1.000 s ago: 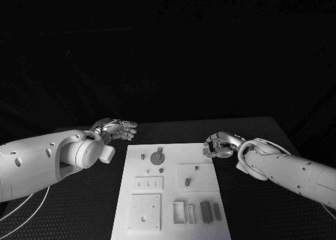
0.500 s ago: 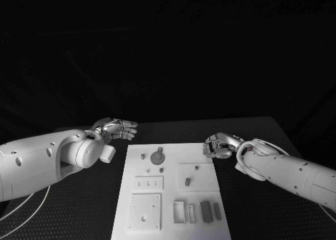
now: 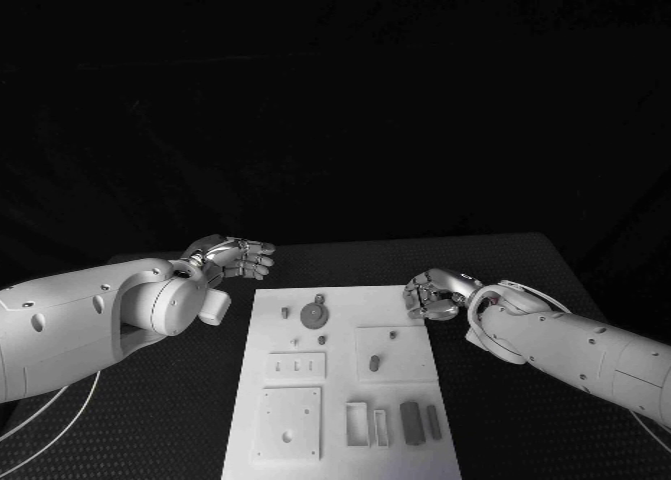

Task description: Assemble the parts on the task board

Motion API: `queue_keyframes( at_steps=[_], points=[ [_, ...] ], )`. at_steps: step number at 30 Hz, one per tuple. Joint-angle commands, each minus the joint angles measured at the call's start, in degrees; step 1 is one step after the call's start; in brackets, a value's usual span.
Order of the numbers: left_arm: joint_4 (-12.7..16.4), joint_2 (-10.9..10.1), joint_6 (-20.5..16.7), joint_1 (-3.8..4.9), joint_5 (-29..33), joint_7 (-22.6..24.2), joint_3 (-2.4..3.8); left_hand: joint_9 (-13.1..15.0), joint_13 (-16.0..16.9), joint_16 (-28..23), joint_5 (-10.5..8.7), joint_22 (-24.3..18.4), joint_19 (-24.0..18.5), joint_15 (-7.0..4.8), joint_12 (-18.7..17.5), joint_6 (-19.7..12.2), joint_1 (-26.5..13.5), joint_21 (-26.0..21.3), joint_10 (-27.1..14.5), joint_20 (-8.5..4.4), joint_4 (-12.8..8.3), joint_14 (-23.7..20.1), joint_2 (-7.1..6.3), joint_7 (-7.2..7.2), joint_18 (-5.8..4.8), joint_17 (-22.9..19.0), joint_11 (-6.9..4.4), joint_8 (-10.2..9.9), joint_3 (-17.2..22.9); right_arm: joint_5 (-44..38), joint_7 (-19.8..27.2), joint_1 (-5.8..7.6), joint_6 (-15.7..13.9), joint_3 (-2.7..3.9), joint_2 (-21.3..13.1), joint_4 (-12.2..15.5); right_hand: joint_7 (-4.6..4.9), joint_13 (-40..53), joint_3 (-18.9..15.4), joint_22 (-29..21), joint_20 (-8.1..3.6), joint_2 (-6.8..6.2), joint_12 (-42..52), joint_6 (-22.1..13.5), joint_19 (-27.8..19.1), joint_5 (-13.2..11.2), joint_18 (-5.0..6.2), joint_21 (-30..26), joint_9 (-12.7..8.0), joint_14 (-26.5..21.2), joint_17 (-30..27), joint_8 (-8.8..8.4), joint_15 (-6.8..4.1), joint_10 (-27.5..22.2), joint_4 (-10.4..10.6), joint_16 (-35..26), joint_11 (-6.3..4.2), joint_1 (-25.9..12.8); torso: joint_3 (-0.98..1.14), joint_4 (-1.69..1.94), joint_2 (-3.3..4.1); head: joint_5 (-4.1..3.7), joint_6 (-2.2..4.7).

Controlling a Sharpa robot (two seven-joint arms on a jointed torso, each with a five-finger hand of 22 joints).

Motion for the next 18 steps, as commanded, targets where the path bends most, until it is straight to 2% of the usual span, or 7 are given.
queue_keyframes(
  at_steps=[1, 6, 8, 18],
  points=[
    [0.1, 0.1, 0.9, 0.03, -0.2, 0.6, 0.03, 0.1, 0.1, 0.3, -0.39, 0.8, -0.4, -0.03, -0.4, -0.1, -0.4, 0.2, -0.2, -0.14, 0.0, -0.5, 0.16, 0.02, 0.55, -0.1, 0.05, -0.3, 0.2, -0.9, -0.1, -0.01, 0.6, -0.02, 0.2, 0.0, 0.52, -0.1, 0.5, 0.1, 0.05, 0.5, 0.3, 4.6, -0.1, -0.3, 2.74, 0.3, 0.1, 0.1, 0.0, 0.35, -0.55, -0.3, 0.1, 0.1, -0.72, -0.1, -0.03, -0.03, 0.04, -0.04, -0.04],
    [0.0, 0.1, 0.9, 0.03, -0.2, 0.6, 0.03, 0.1, 0.1, 0.4, -0.39, 0.8, -0.4, -0.02, -0.4, -0.1, -0.4, 0.3, -0.2, -0.14, 0.0, -0.5, 0.18, 0.02, 0.55, -0.1, 0.05, -0.3, 0.2, -1.0, -0.2, -0.01, 0.6, -0.04, 0.3, 0.0, 0.43, -0.1, 0.7, 0.1, 0.02, 0.62, 0.3, 4.9, 0.0, -0.6, 2.74, 0.3, 0.1, 0.1, 0.0, 0.44, -0.63, -0.2, 0.1, 0.1, -0.81, -0.2, -0.02, -0.02, 0.0, -0.02, -0.07],
    [0.1, 0.1, 0.9, 0.03, -0.2, 0.6, 0.02, 0.1, 0.1, 0.4, -0.38, 0.8, -0.4, -0.02, -0.4, -0.1, -0.4, 0.3, -0.2, -0.14, 0.0, -0.5, 0.19, 0.02, 0.55, -0.1, 0.05, -0.3, 0.2, -1.0, -0.3, -0.03, 0.6, -0.04, 0.4, -0.1, 0.25, -0.2, 1.3, 0.0, -0.04, 0.81, 0.4, 5.3, 0.0, -1.8, 2.74, 0.3, 0.2, 0.2, 0.0, 0.61, -0.8, -0.2, 0.3, 0.1, -0.99, 0.0, -0.04, -0.02, 0.03, -0.06, -0.15],
    [0.1, 0.0, 0.8, 0.03, -0.2, 0.5, 0.02, 0.1, 0.1, 0.4, -0.38, 0.8, -0.4, -0.02, -0.4, -0.1, -0.5, 0.3, -0.2, -0.14, 0.0, -0.5, 0.19, 0.02, 0.56, -0.1, 0.04, -0.3, 0.2, -1.0, -0.4, -0.28, 0.4, -0.06, 0.6, -0.3, -0.02, -0.4, 3.0, 0.0, -0.15, 1.22, 0.4, 6.1, 0.1, -3.3, 2.74, 0.4, 0.3, 0.3, 0.0, 0.79, -1.05, 0.0, 1.0, 0.1, -1.25, 0.0, 0.0, -0.05, 0.03, -0.01, -0.25]
  ],
)
